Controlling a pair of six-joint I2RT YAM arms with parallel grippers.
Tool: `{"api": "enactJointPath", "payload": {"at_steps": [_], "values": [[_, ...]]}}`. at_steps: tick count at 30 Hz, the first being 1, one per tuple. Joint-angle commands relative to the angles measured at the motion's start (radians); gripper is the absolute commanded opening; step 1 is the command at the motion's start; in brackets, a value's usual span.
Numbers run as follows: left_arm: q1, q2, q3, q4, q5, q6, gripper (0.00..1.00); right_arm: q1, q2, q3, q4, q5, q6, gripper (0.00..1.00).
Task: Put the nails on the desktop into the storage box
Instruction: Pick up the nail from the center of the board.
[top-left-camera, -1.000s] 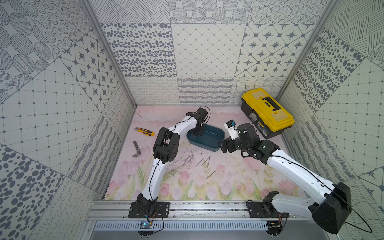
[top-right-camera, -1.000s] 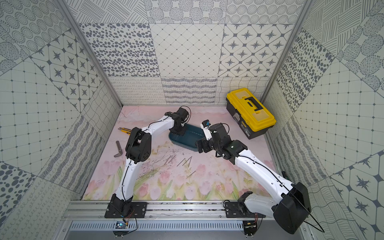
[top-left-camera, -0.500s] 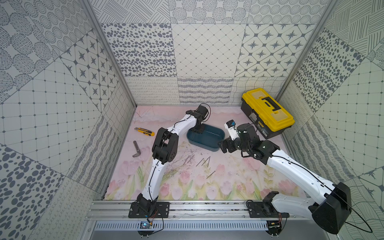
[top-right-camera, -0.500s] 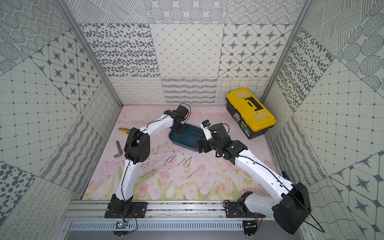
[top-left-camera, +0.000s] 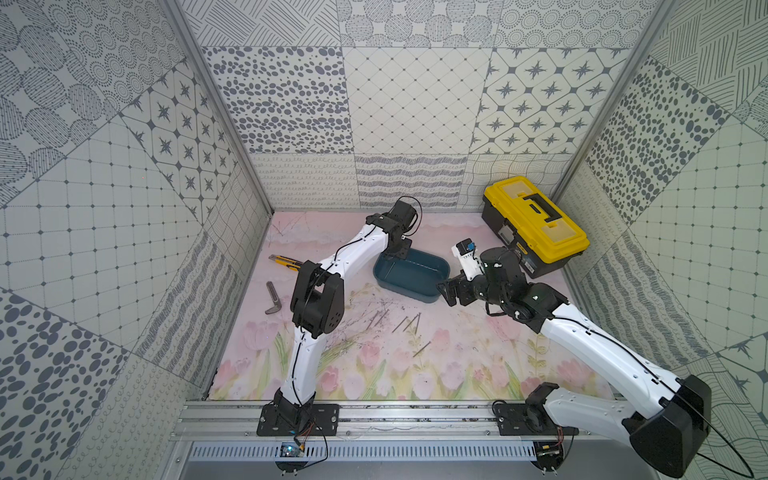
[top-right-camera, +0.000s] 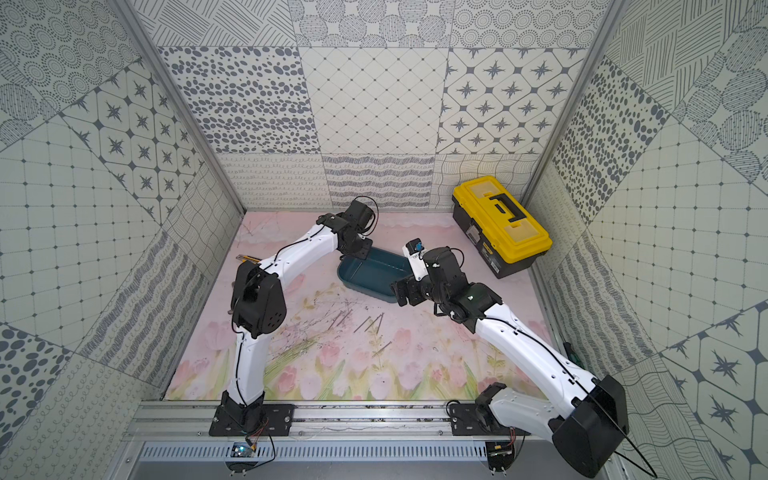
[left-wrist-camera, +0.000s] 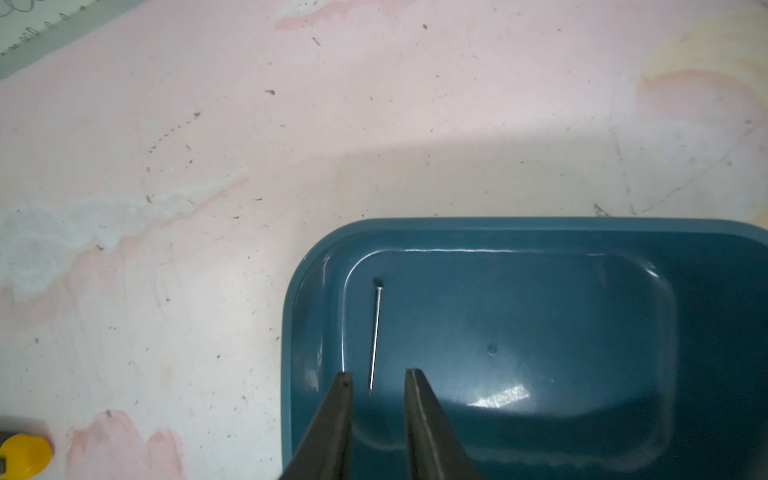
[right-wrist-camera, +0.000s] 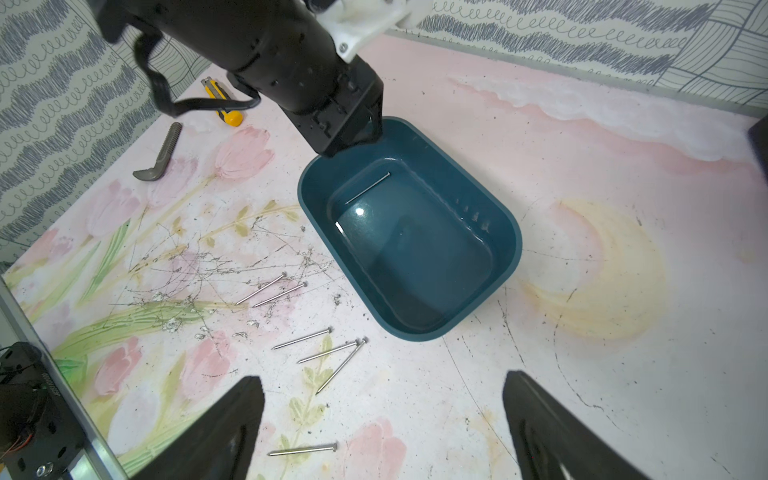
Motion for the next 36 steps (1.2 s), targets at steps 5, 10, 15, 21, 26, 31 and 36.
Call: {"api": "enactJointPath", "payload": {"at_steps": [5, 10, 15, 21, 26, 31, 36], "values": [[-0.012, -0.287, -0.207, -0.103, 0.060, -0.094, 0.30, 0.007, -0.013, 0.021, 0.048, -0.140, -0.045, 0.97], [-0.013, -0.439, -0.358, -0.151, 0.111, -0.169, 0.29, 0.051, -0.001, 0.042, 0.029, -0.202, -0.044, 0.97], [-0.030, -0.603, -0.576, -0.112, 0.132, -0.237, 0.29, 0.139, 0.014, 0.040, 0.011, -0.179, -0.048, 0.97], [-0.057, -0.701, -0.785, -0.029, 0.165, -0.303, 0.29, 0.236, 0.022, 0.017, 0.009, -0.167, -0.057, 0.97], [-0.084, -0.688, -0.860, 0.026, 0.198, -0.287, 0.29, 0.261, 0.019, -0.012, 0.027, -0.169, -0.039, 0.97], [-0.085, -0.642, -0.909, 0.078, 0.230, -0.240, 0.29, 0.268, 0.012, -0.029, 0.043, -0.166, -0.030, 0.97], [-0.085, -0.593, -0.922, 0.133, 0.240, -0.206, 0.29, 0.268, 0.011, -0.035, 0.054, -0.156, -0.027, 0.97]]}}
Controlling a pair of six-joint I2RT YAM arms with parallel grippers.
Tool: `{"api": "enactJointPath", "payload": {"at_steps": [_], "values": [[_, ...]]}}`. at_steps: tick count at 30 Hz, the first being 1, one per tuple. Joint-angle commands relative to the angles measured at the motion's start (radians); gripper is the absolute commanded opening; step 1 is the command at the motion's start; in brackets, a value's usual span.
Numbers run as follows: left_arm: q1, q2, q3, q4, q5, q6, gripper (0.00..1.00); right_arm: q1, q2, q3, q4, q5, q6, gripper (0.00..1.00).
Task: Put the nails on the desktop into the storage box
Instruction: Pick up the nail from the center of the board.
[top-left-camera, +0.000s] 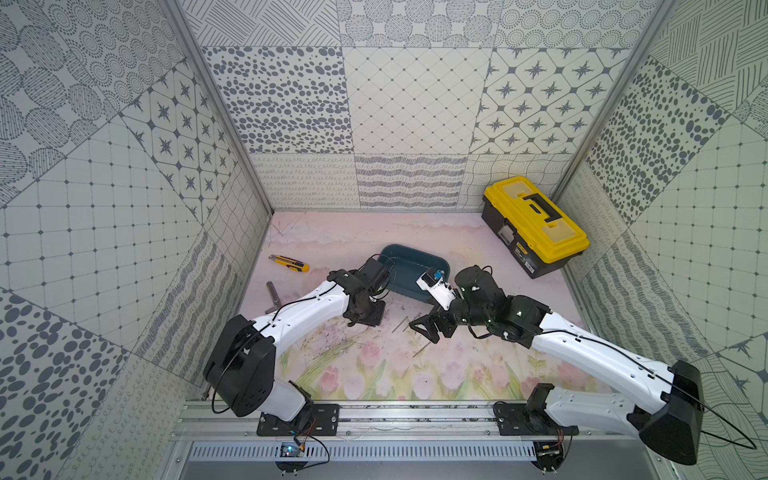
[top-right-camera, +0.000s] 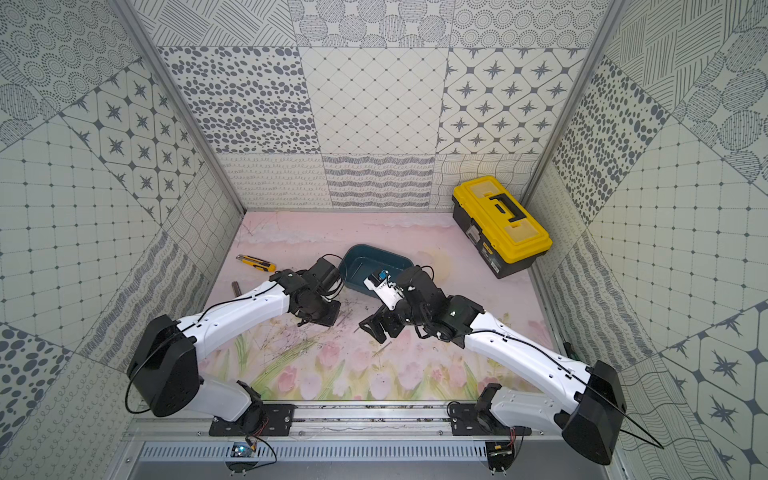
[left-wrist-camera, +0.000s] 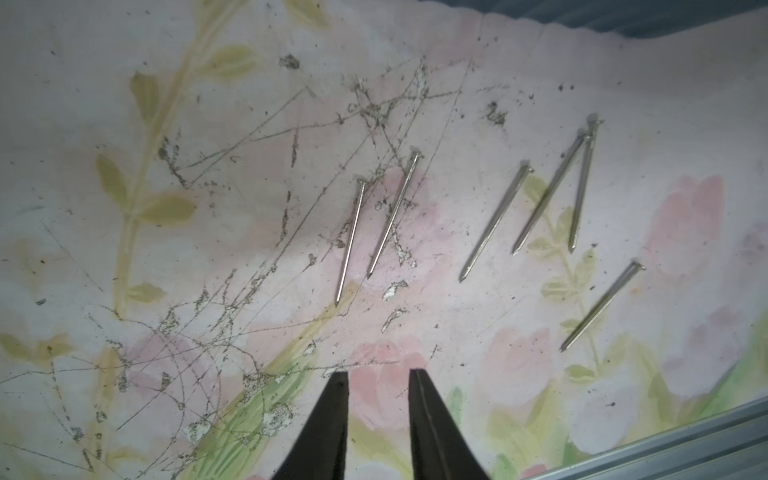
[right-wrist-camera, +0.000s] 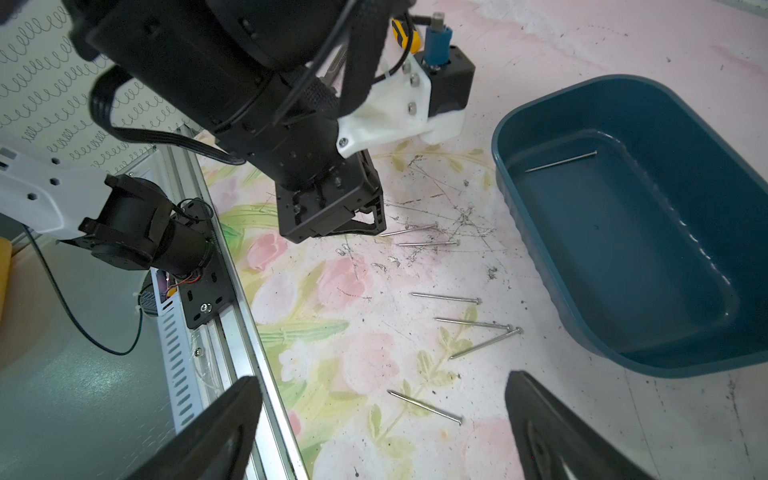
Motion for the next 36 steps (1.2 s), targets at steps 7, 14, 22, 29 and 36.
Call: {"api": "enactJointPath", "payload": {"at_steps": [7, 14, 22, 29, 36], "values": [[-0.003, 0.092, -0.004, 0.141, 0.042, 0.076, 0.28, 0.006, -0.007, -0.010, 0.053, 0.013, 0.003, 0.97], [0.011, 0.140, 0.006, 0.165, 0.034, 0.093, 0.27, 0.006, -0.006, -0.008, 0.058, 0.020, 0.005, 0.97], [0.051, 0.177, 0.011, 0.175, 0.038, 0.127, 0.26, 0.006, 0.000, -0.007, 0.061, 0.026, 0.003, 0.97], [0.082, 0.205, 0.036, 0.161, 0.047, 0.156, 0.26, 0.006, 0.009, -0.007, 0.065, 0.026, 0.002, 0.97], [0.086, 0.228, 0.044, 0.162, 0.055, 0.167, 0.25, 0.006, 0.010, -0.009, 0.067, 0.032, -0.001, 0.97]]}}
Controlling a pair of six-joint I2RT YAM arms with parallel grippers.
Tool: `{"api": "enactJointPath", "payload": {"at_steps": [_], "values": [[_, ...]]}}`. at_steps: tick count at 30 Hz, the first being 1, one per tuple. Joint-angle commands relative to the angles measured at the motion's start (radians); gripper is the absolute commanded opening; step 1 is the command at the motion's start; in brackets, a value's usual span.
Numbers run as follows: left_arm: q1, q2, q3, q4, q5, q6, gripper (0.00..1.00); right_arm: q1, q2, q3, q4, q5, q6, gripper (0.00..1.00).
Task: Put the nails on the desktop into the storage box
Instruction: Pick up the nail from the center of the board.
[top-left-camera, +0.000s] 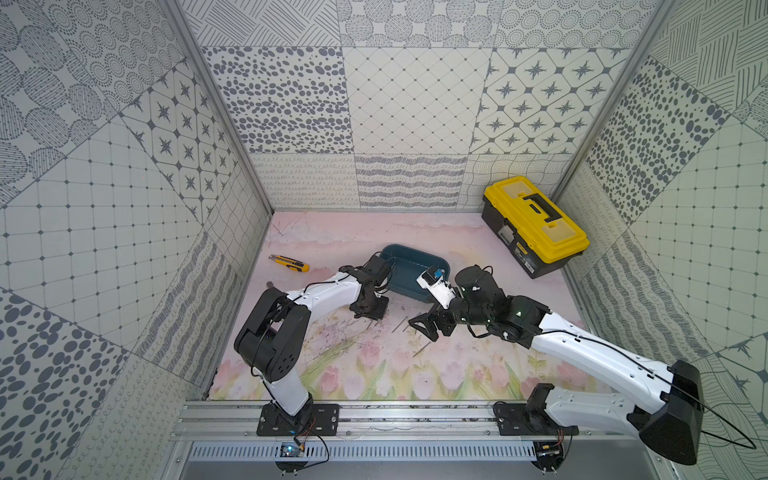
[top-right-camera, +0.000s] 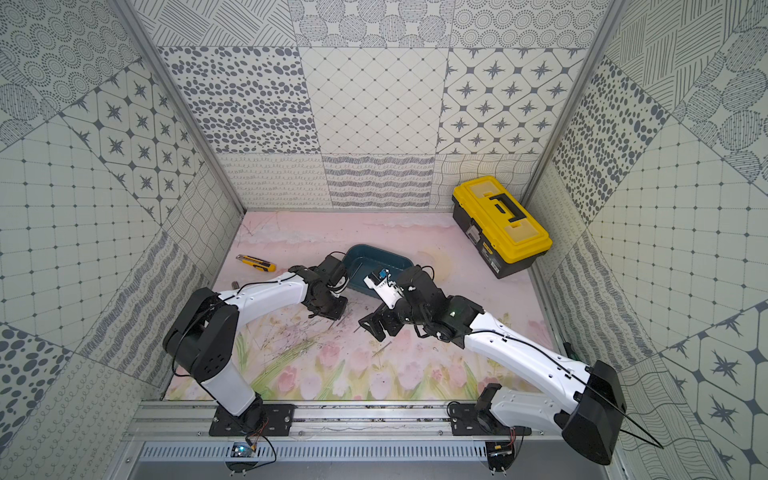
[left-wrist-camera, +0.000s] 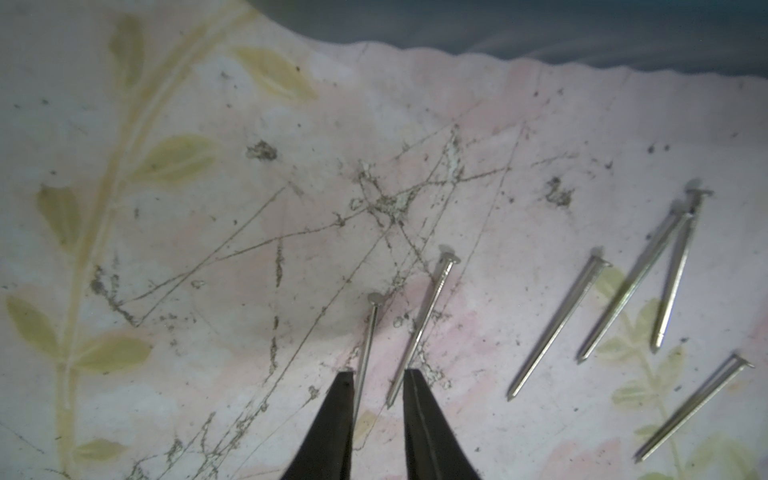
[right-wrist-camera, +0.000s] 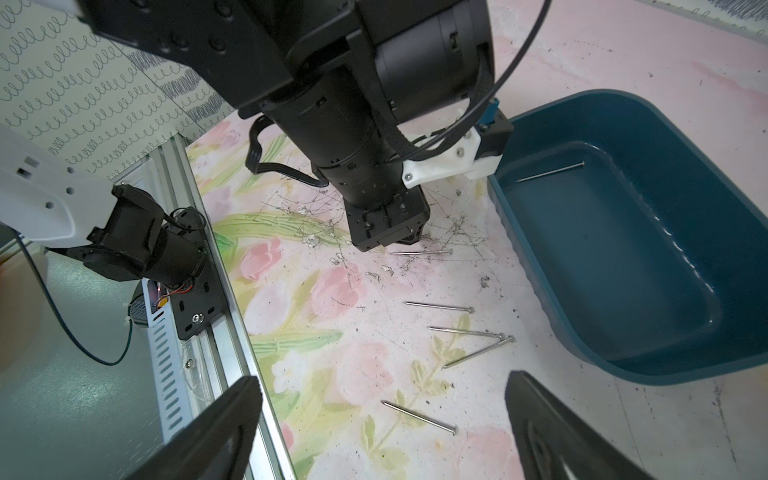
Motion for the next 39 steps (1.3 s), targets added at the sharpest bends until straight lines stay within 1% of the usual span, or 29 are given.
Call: {"api": "enactJointPath", "payload": {"at_steps": [1, 16, 31, 39], "values": [[0.013, 0.018, 0.016, 0.005, 0.028, 0.038, 0.25, 0.006, 0.010, -0.007, 0.042, 0.010, -0.003, 0.97], [0.022, 0.059, 0.021, 0.011, 0.036, 0.038, 0.24, 0.006, 0.007, -0.009, 0.044, 0.010, -0.003, 0.97], [0.032, 0.070, 0.010, 0.004, 0.034, 0.045, 0.24, 0.006, -0.003, -0.009, 0.043, 0.027, -0.010, 0.97], [0.034, 0.077, 0.000, -0.002, 0.052, 0.056, 0.19, 0.006, -0.019, -0.013, 0.044, 0.051, -0.017, 0.97]]}}
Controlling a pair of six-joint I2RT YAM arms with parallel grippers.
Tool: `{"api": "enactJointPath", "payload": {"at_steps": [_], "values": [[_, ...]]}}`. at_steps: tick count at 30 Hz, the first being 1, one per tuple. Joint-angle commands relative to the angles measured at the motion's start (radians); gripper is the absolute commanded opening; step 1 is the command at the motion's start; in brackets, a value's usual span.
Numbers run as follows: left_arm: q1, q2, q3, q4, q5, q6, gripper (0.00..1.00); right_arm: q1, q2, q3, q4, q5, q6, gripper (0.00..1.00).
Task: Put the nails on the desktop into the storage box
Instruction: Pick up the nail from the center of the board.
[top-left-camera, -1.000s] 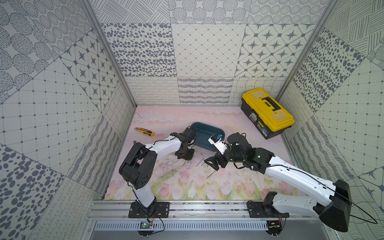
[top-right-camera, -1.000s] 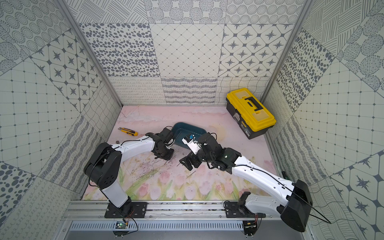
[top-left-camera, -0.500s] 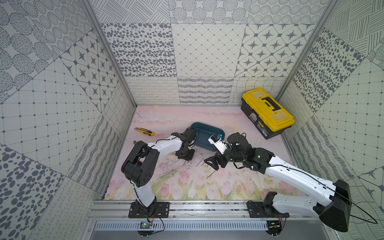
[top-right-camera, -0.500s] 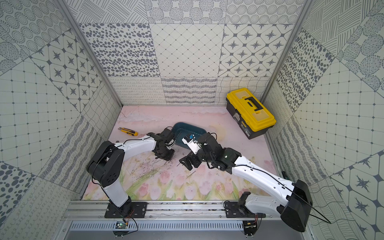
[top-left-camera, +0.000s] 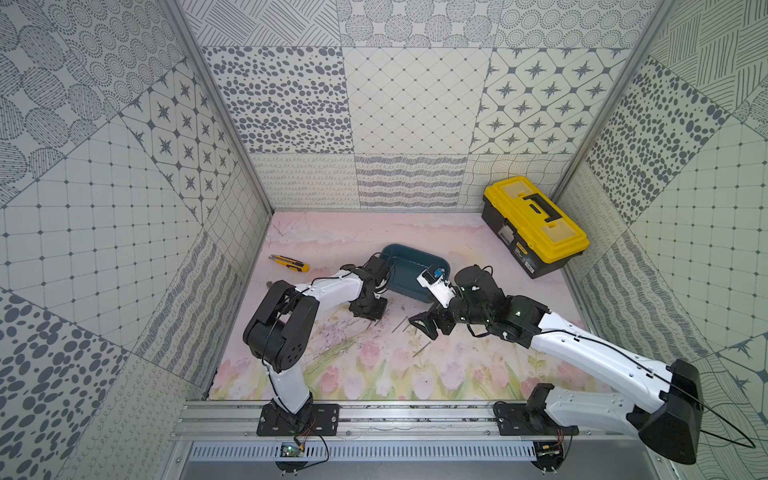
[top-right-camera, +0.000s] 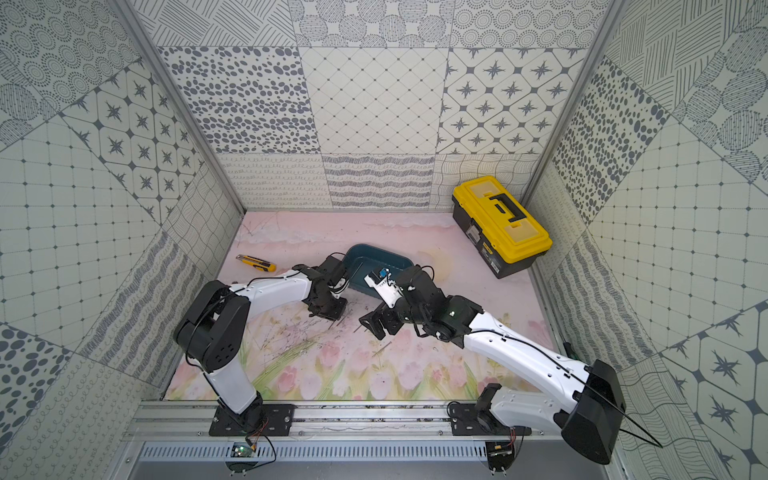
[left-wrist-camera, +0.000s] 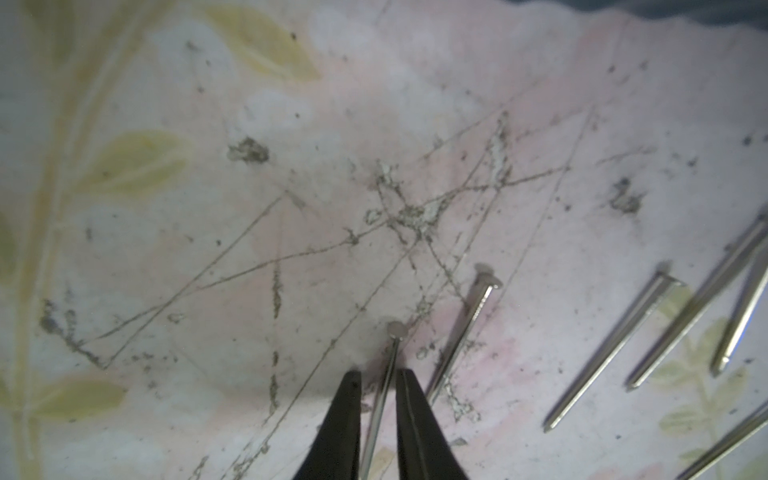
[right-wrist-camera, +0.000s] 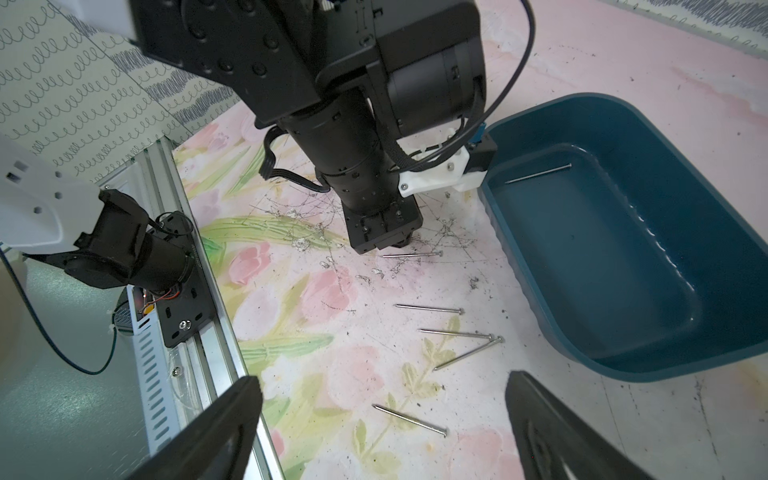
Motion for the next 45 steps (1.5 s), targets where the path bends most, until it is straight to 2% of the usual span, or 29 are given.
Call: {"api": "enactJointPath", "payload": {"at_steps": [1, 5, 11, 33, 39, 45], "values": [[0.001, 0.008, -0.011, -0.006, 0.027, 0.024, 0.18, 0.005, -0.023, -0.014, 0.037, 0.021, -0.015, 0.97], [0.000, 0.008, -0.020, -0.004, 0.028, 0.022, 0.14, 0.005, -0.023, -0.015, 0.037, 0.023, -0.016, 0.97], [-0.001, 0.012, -0.021, -0.004, 0.025, 0.015, 0.00, 0.006, -0.023, -0.015, 0.037, 0.025, -0.016, 0.97], [-0.004, -0.092, -0.001, -0.063, -0.040, -0.008, 0.00, 0.005, -0.031, -0.023, 0.043, 0.036, -0.020, 0.97], [-0.003, -0.131, 0.043, -0.118, -0.054, 0.007, 0.00, 0.004, -0.041, -0.031, 0.048, 0.052, -0.022, 0.97], [-0.010, -0.154, 0.150, -0.202, -0.074, 0.026, 0.00, -0.003, -0.050, -0.045, 0.058, 0.071, -0.025, 0.97]]}}
